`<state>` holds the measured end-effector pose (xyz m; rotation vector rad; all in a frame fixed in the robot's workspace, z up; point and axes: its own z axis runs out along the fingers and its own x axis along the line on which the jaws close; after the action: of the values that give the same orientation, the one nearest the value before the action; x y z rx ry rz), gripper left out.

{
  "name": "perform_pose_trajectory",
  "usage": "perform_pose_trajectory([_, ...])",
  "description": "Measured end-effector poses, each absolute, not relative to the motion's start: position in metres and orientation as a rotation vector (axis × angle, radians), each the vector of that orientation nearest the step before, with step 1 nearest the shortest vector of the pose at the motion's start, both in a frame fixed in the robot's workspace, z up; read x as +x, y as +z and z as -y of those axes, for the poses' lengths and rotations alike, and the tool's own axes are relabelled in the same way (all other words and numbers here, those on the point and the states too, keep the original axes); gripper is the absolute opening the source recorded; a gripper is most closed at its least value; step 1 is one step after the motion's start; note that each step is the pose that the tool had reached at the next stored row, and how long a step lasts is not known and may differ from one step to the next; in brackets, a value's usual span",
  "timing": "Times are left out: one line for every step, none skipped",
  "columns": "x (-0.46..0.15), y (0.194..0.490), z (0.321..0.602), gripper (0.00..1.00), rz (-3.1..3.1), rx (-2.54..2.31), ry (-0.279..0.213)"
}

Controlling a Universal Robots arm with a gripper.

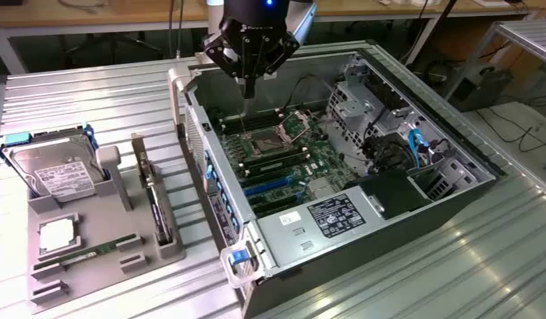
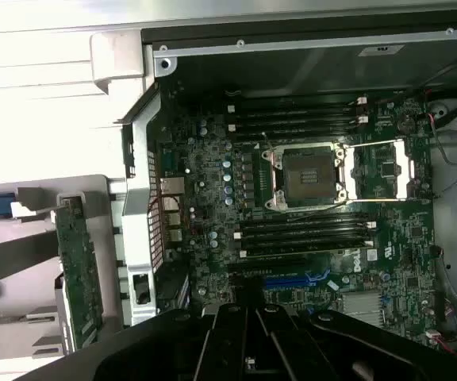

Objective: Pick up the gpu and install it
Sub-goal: 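Reach for the gpu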

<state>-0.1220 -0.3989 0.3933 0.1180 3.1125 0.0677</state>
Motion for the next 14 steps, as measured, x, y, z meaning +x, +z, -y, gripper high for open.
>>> perform_pose_trajectory([-0.122,0.393,0.399,0.11,-3.112,0.118,0.068])
perform_pose_trajectory([-0.122,0.393,0.399,0.11,-3.112,0.118,0.068])
perform_pose_trajectory([-0.122,0.393,0.399,0.11,-3.113,0.118,0.068])
perform_pose_trajectory([-0.122,0.393,0.399,0.11,-3.112,0.118,0.068])
perform_pose_trajectory([-0.122,0.393,0.399,0.11,-3.112,0.118,0.068])
perform_pose_trajectory([-0.122,0.393,0.399,0.11,-3.112,0.118,0.068])
perform_pose_trajectory([-0.122,0.393,0.399,0.11,-3.113,0.118,0.068])
perform_pose_trajectory([-0.122,0.393,0.399,0.11,-3.113,0.118,0.068])
perform_pose_trajectory([-0.123,0.393,0.399,0.11,-3.113,0.118,0.067])
perform_pose_trajectory([-0.127,0.393,0.402,0.11,-3.113,0.118,0.068])
perform_pose_trajectory([-0.133,0.393,0.405,0.11,-3.113,0.118,0.067])
perform_pose_trajectory([-0.141,0.393,0.408,0.11,-3.112,0.118,0.068])
perform_pose_trajectory([-0.146,0.393,0.410,0.11,-3.112,0.118,0.068])
perform_pose_trajectory([-0.150,0.393,0.412,0.11,-3.113,0.118,0.067])
